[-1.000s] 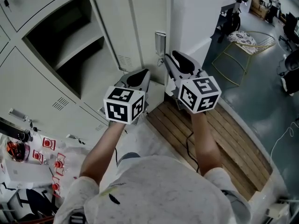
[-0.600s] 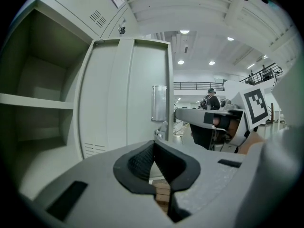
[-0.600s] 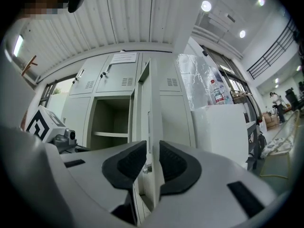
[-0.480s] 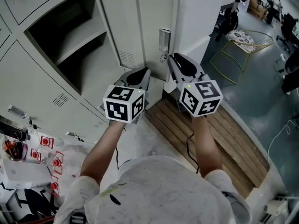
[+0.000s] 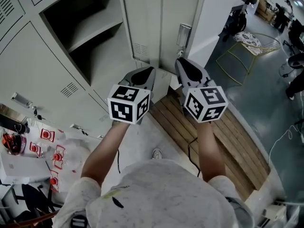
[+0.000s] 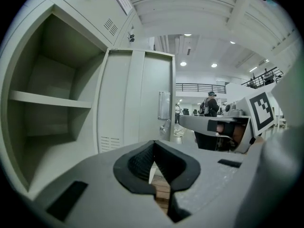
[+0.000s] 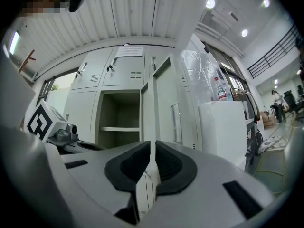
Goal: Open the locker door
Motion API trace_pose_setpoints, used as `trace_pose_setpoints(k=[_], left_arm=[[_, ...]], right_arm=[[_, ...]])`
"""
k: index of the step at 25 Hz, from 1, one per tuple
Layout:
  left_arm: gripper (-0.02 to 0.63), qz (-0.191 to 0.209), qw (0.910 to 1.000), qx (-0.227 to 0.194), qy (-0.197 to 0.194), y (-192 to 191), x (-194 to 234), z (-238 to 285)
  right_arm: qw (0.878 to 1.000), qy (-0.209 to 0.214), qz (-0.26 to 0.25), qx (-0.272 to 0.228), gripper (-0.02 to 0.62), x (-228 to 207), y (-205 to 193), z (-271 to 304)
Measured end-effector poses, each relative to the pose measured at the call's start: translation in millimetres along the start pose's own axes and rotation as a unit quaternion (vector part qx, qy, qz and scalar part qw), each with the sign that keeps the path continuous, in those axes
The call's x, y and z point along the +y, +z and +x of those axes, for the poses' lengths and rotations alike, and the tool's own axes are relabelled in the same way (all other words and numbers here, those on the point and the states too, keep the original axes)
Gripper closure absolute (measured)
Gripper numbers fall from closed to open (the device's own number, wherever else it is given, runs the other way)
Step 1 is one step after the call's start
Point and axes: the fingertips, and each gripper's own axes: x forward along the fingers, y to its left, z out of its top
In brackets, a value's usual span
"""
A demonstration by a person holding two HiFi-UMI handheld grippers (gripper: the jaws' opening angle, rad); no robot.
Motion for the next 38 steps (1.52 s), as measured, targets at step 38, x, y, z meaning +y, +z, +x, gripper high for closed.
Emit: trace_pose_setpoints(k=[38], left_arm=[[0.600,0.001,0.9996,-0.018,0.021,-14.4,42.8,-124.5]], right_arm=[[0.999,0.030,-0.010,0.027,0.591,146.2,-20.4,-17.8]])
